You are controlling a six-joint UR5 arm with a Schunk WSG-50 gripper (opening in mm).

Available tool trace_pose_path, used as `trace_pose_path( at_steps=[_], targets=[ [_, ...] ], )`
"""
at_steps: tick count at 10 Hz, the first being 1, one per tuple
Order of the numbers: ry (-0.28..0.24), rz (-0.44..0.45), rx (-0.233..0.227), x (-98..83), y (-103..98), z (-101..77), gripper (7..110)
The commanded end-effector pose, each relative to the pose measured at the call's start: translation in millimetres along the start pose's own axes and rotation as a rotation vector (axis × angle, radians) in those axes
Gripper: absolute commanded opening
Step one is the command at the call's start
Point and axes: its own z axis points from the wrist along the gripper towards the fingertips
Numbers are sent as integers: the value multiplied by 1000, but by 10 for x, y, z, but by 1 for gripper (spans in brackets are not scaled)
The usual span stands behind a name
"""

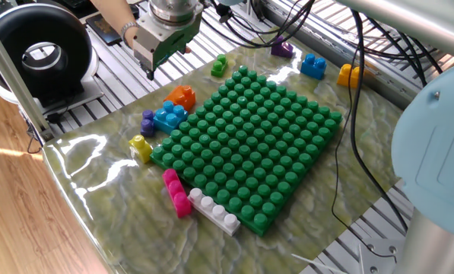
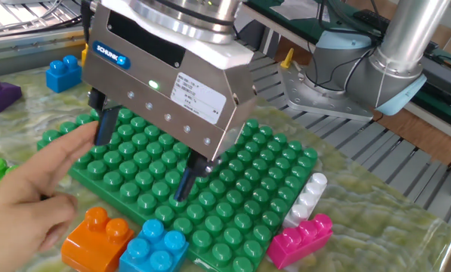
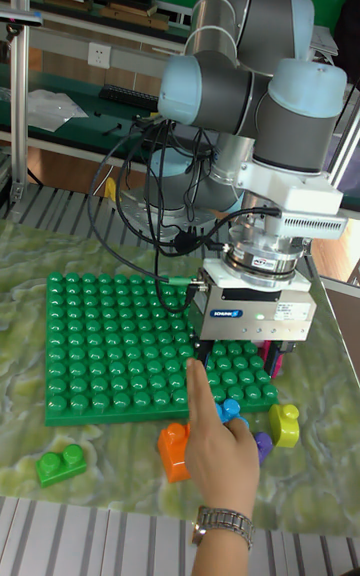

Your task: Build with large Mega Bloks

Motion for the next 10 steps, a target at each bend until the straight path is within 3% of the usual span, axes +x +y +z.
trace_pose_path(
  at_steps=[1, 3, 5, 7, 8, 10],
  targets=[
    [-3, -1, -15, -12, 17, -24, 66],
    [3, 5, -20, 3, 34, -26, 66],
    [87, 36, -48, 222, 109, -57, 66],
    [279, 81, -9, 781, 76, -176, 66],
    [258, 134, -81, 788, 299, -154, 44],
    [222, 150, -84, 746, 381, -204, 44]
  ],
)
